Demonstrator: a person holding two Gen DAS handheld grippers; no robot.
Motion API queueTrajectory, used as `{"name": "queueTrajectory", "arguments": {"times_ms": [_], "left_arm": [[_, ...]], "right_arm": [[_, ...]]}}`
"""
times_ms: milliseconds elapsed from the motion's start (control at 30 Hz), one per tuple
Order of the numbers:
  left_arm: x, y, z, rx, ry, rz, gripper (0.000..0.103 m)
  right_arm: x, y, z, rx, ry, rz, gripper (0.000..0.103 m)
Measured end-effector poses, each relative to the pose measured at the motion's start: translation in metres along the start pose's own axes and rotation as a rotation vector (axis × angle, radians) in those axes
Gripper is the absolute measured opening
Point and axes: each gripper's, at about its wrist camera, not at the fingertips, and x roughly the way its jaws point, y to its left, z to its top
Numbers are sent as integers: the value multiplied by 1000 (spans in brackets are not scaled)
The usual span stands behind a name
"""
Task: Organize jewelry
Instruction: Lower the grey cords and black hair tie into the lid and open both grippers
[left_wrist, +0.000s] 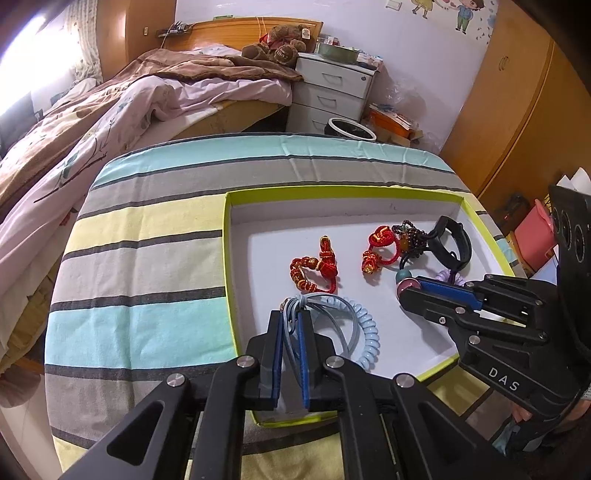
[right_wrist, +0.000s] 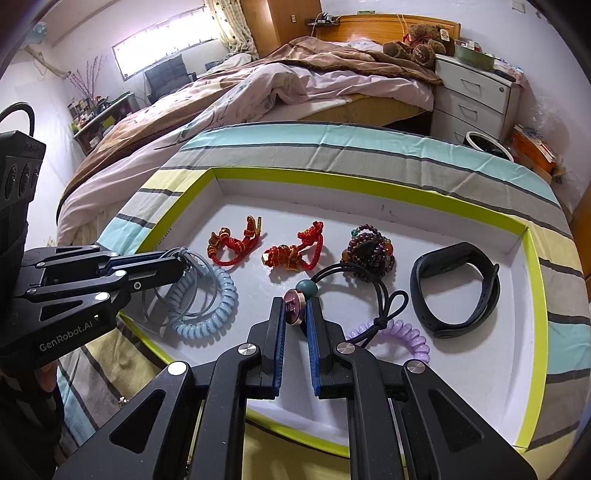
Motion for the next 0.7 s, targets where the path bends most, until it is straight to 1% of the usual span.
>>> {"name": "queueTrajectory", "arguments": {"times_ms": [67,133,167,300,433,467,533,700], "left_arm": [[0,0,0,-2,-1,2,12],[-3,-2,0,-1,-8,-17,22],[-3,-3,0,2,-10,-24,24],[-5,-5,0,7,-13,-12,26],[-11,-6,-2,-3,-25,-20,31],[-13,-6,-3,-5,-28,-20,32],[-19,-7,-5,-8,-37,-20,40],[-41,-11,-14,-9,-77,-31,41]], "right_arm": [[0,1,0,-3,-1,-2,14],[0,1,-1,-2,-4,-3,16],[0,1,-1,-1,-5,-1,17],[-2,-1,-2,6,-11,-7,19],[-7,-1,-3,10,-22,-2,31],[-10,-1,-3,12,-29,1,32],[-14,-2,-3,14,-42,4,32],[-29,2,-8,12,-73,10,32]]}}
